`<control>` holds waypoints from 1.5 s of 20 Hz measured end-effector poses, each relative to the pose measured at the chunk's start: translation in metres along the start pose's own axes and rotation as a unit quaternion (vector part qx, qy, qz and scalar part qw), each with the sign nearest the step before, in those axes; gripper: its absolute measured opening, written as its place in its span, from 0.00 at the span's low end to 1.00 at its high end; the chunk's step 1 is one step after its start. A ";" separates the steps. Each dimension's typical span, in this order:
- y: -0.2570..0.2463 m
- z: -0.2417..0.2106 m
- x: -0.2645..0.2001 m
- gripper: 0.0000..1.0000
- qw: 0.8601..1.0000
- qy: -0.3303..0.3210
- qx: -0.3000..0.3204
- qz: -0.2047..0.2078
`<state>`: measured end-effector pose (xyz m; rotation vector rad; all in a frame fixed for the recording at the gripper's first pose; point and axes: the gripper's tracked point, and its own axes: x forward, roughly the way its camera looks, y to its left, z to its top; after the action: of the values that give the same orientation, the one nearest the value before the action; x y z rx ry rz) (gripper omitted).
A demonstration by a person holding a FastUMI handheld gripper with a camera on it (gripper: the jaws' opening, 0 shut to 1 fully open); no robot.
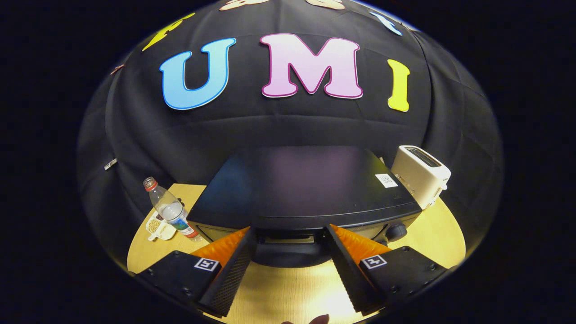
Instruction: Open the toaster oven, put the food inside, and close the toaster oven door.
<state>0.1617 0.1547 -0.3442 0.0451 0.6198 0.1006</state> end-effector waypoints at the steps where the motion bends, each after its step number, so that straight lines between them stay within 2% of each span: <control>1: 0.001 -0.004 -0.001 0.99 1.000 0.002 0.000 0.001; 8: 0.000 -0.034 -0.029 0.99 1.000 0.000 0.000 -0.011; 13: -0.002 -0.073 -0.052 1.00 1.000 0.008 0.002 -0.013; 24: -0.007 -0.187 -0.078 1.00 0.993 0.120 0.019 -0.012; 27: -0.013 -0.193 -0.094 1.00 0.992 0.127 0.027 -0.001; 30: -0.026 -0.181 -0.121 0.99 0.990 0.131 0.043 0.028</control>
<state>-0.0394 0.1185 -0.4240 0.1353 0.8847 0.1350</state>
